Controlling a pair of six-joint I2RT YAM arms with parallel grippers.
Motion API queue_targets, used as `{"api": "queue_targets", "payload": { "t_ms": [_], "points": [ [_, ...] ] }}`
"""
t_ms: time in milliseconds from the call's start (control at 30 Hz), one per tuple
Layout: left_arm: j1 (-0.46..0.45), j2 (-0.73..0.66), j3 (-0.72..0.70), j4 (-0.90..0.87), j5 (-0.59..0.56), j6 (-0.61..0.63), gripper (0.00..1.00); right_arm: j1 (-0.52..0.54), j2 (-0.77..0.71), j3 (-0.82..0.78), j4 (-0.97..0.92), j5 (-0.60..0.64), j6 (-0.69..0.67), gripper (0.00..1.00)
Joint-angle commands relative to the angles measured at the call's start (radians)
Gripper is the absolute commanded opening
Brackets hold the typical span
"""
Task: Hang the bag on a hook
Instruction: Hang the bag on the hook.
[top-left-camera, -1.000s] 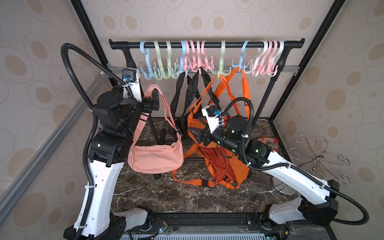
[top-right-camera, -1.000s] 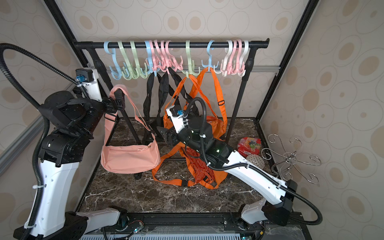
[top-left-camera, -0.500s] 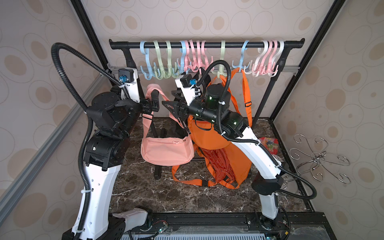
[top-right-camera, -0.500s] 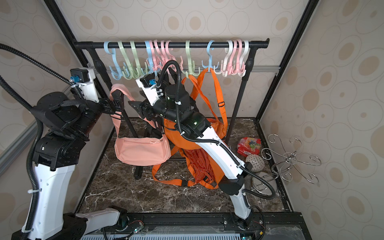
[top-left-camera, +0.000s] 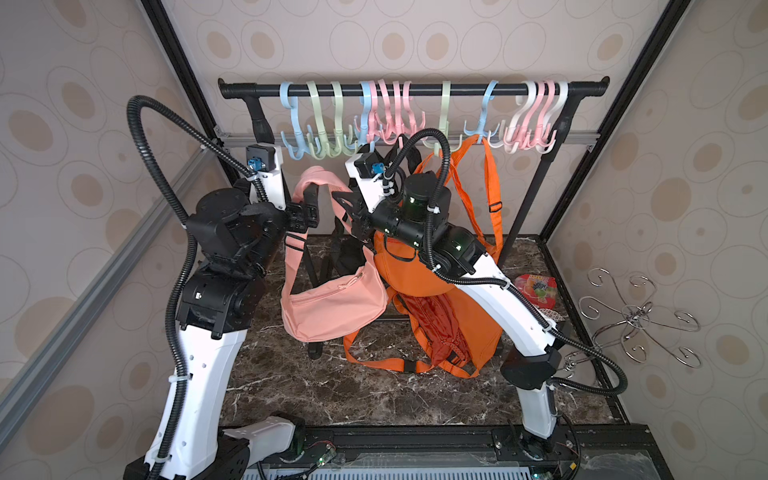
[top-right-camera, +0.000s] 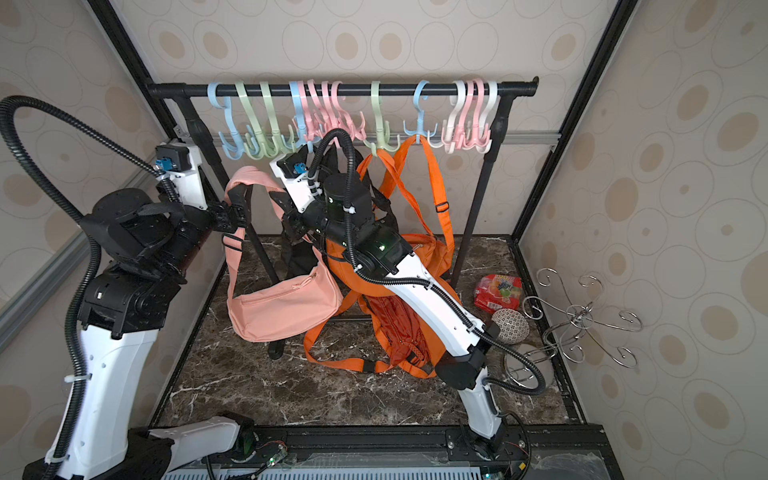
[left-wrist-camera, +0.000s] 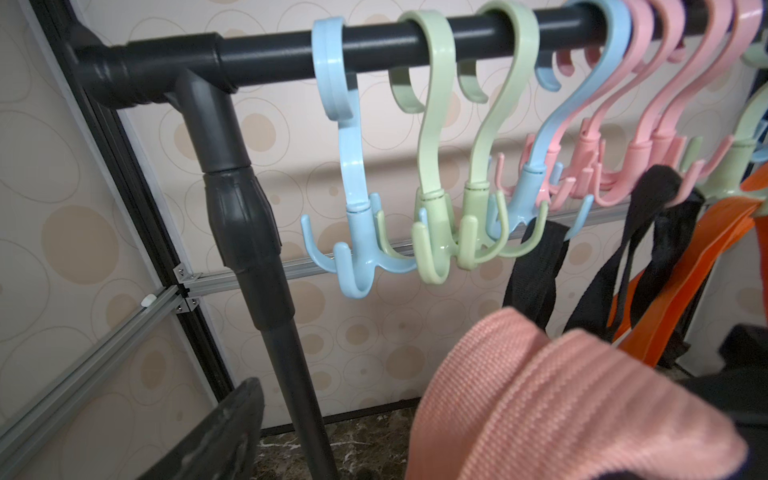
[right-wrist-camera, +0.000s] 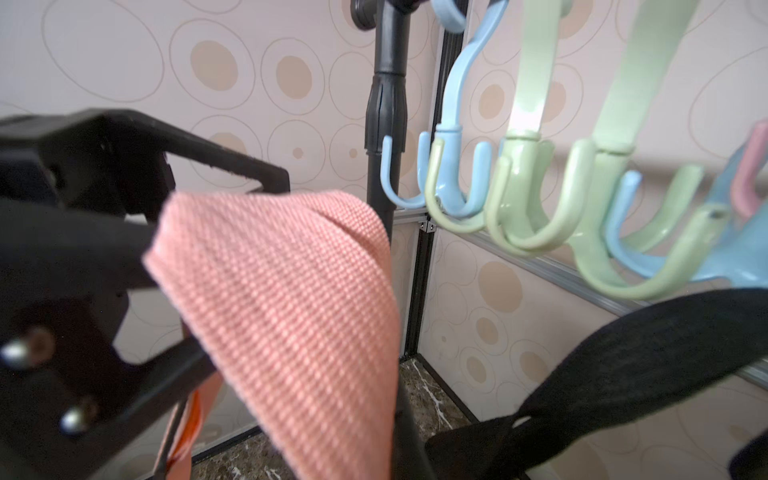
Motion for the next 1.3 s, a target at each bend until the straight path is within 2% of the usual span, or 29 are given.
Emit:
{"api": "queue_targets", "payload": {
  "t_ms": [0,100,167,200,333,467,667,967,1267],
  "points": [
    [0.004,-0.019,-0.009,0.070,0.026,0.003,0.70,0.001,-0.002,0.126,0.082,0.039,-0.038,0.00],
    [0.004,-0.008,-0.007,0.094,0.054,0.007,0.35,-0.004,0.015,0.175,0.134,0.062,-0.054,0.00],
    [0.004,0.023,0.029,0.077,0.074,0.006,0.05,-0.018,0.021,0.180,0.172,0.064,-0.044,0.00],
    [0.004,0.036,0.048,0.074,0.072,0.001,0.00,-0.027,0.026,0.190,0.180,0.060,-0.036,0.00],
    [0.004,0.053,0.056,0.119,0.078,-0.013,0.00,-0.039,0.045,0.213,0.186,0.033,-0.041,0.00],
    [0.004,0.120,0.140,0.102,0.111,-0.022,0.00,-0.046,0.069,0.214,0.217,0.038,-0.065,0.00],
    [0.004,0.275,0.346,0.022,0.145,-0.031,0.00,-0.090,0.103,0.246,0.232,0.047,-0.039,0.00],
    [0.004,0.525,0.718,-0.218,0.124,-0.039,0.00,-0.120,0.133,0.246,0.176,0.002,-0.020,0.00],
    [0.004,0.562,0.721,-0.268,-0.008,-0.018,0.00,-0.136,0.181,0.240,0.082,-0.066,0.047,0.00]
  ]
}}
